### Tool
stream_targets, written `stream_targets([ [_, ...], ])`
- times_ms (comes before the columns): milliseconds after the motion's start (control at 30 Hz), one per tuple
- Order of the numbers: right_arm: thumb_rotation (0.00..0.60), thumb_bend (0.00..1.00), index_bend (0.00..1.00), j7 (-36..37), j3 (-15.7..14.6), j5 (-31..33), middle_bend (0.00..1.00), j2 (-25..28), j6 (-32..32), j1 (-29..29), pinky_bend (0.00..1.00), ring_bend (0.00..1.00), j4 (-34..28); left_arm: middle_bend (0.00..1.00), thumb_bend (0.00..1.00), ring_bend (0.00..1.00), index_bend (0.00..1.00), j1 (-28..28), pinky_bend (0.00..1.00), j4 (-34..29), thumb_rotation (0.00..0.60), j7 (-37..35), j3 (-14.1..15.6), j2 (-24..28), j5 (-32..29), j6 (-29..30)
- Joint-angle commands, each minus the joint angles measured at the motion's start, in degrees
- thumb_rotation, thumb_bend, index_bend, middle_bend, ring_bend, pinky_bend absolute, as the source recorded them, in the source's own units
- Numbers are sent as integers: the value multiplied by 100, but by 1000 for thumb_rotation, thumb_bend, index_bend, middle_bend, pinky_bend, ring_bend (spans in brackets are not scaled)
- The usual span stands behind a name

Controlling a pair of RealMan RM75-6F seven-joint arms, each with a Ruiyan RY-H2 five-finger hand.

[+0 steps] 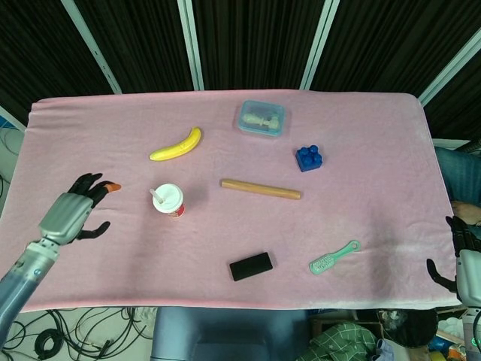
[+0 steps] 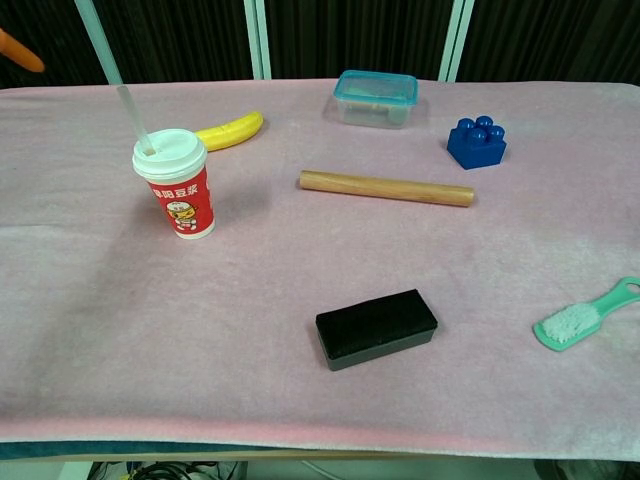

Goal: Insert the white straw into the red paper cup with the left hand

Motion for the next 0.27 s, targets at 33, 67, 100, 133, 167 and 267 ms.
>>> stream_targets([
  [33, 600, 284, 0, -1, -11, -26, 47, 5, 8, -2, 200, 159, 1, 158, 314, 0, 178, 1177, 0, -627, 600, 661, 274, 348, 357, 1335],
  [67, 600, 284, 0, 2, -15, -36, 47, 9, 16, -6, 199, 159, -4, 158, 314, 0, 178, 1339, 0, -606, 600, 592, 336, 372, 543, 1516],
  [100, 600, 284, 0, 9, -15, -46, 47, 14, 30, -11, 199, 159, -14, 158, 314, 0, 178, 1474, 0, -565, 600, 520, 380, 392, 709, 1667],
  [133, 600, 284, 0, 11, -16, -52, 47, 17, 38, -15, 199, 159, -21, 158, 314, 0, 178, 1566, 0, -522, 600, 464, 413, 408, 821, 1767],
  [167, 600, 284, 0, 13, -18, -63, 47, 23, 53, -21, 199, 158, -32, 157, 314, 0, 178, 1684, 0, -445, 600, 387, 448, 428, 955, 1884],
  [267, 600, 283, 0, 6, -26, -79, 47, 31, 70, -31, 200, 159, -56, 158, 314, 0, 179, 1919, 0, -219, 600, 221, 447, 458, 1072, 2058],
])
